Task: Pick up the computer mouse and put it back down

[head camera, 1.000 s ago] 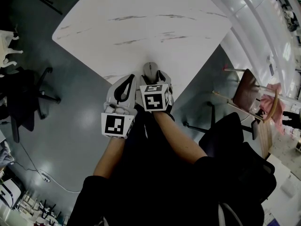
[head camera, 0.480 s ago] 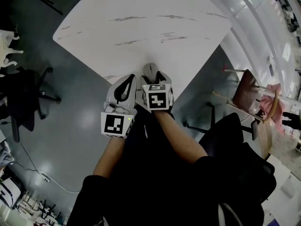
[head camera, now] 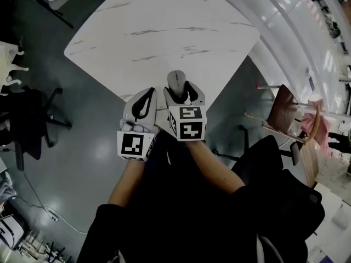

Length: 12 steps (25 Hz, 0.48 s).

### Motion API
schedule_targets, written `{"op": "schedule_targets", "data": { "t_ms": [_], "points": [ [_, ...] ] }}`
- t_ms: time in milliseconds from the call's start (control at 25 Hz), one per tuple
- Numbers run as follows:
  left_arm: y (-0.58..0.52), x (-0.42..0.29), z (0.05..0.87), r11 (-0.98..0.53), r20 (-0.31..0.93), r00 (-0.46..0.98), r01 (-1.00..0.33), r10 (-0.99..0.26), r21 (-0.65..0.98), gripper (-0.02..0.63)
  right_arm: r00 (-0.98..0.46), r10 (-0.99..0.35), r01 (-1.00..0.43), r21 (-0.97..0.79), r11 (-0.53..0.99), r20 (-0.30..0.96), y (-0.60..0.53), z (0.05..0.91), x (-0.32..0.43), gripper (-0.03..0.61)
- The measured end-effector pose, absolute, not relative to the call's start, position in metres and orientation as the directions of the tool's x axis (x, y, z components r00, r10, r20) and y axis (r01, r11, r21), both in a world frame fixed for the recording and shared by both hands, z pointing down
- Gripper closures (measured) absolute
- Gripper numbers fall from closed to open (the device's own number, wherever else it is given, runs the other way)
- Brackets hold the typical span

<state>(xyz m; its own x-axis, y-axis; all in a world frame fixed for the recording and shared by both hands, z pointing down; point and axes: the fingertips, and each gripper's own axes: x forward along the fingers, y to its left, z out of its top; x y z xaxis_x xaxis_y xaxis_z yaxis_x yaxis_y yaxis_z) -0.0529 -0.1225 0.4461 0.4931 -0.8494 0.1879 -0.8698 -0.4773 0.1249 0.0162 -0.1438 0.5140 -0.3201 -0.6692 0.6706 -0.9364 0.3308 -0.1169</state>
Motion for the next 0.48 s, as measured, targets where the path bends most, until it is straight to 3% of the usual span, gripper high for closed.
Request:
{"op": "schedule_targets", "data": {
  "t_ms": [480],
  "points": [
    [-0.125, -0.055, 0.378, -0.423, 0.114, 0.428, -0.904, -0.896, 0.070, 0.606, -0.299, -0.842, -0.950, -0.055, 0.307, 0.450, -0.151, 0.399, 0.043, 0.321]
  ]
}}
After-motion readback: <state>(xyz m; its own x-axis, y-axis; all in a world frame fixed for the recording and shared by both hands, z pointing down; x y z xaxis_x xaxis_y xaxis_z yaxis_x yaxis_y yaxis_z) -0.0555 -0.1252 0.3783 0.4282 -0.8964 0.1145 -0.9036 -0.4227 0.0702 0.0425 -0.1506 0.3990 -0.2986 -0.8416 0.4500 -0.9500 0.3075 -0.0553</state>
